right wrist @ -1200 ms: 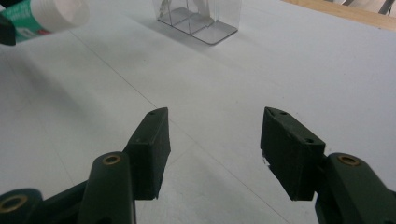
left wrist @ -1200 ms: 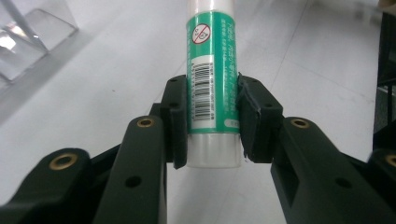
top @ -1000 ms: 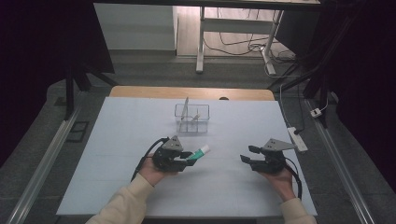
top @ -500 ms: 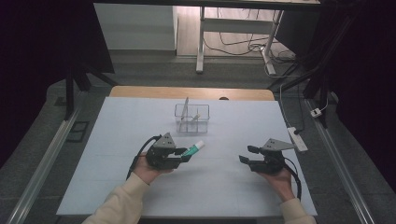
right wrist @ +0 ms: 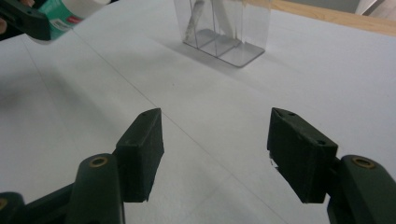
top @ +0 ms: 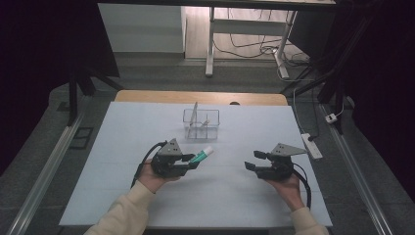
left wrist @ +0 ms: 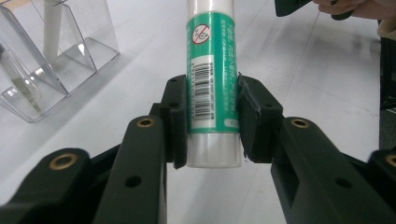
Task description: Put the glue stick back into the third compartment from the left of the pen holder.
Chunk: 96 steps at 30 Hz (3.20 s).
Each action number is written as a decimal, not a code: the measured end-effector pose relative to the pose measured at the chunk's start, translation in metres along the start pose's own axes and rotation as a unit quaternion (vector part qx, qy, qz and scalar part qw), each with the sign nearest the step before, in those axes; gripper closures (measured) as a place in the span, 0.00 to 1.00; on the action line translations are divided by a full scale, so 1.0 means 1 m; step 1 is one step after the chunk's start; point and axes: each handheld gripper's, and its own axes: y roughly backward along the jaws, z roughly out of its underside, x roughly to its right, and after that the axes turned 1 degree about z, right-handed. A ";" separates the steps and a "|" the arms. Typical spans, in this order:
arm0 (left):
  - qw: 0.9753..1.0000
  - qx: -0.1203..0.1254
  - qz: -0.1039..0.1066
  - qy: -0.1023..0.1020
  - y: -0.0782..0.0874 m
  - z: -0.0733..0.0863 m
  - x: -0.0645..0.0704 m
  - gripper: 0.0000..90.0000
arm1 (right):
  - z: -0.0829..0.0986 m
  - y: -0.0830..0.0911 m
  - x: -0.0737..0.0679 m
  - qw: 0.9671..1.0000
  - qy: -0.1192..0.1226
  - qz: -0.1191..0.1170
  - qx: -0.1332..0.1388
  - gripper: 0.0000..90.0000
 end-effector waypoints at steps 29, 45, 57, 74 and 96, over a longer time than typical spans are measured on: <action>1.000 0.007 -0.002 -0.016 -0.012 -0.002 0.007 0.73 | -0.029 -0.047 -0.036 0.997 -0.014 -0.072 0.020 0.36; 1.000 0.009 0.002 -0.025 -0.017 -0.002 0.011 0.73 | -0.036 -0.060 -0.047 0.994 -0.020 -0.106 0.021 0.37; 0.999 0.010 0.007 -0.035 -0.020 -0.002 0.013 0.73 | -0.039 -0.068 -0.051 0.991 -0.029 -0.131 0.022 0.40; 0.999 -0.022 0.001 -0.049 -0.035 0.000 0.016 0.73 | -0.040 -0.068 -0.051 0.986 -0.045 -0.154 0.040 0.59; 0.998 -0.033 -0.017 -0.053 -0.045 -0.001 0.020 0.71 | -0.042 -0.066 -0.053 0.984 -0.032 -0.163 0.056 0.70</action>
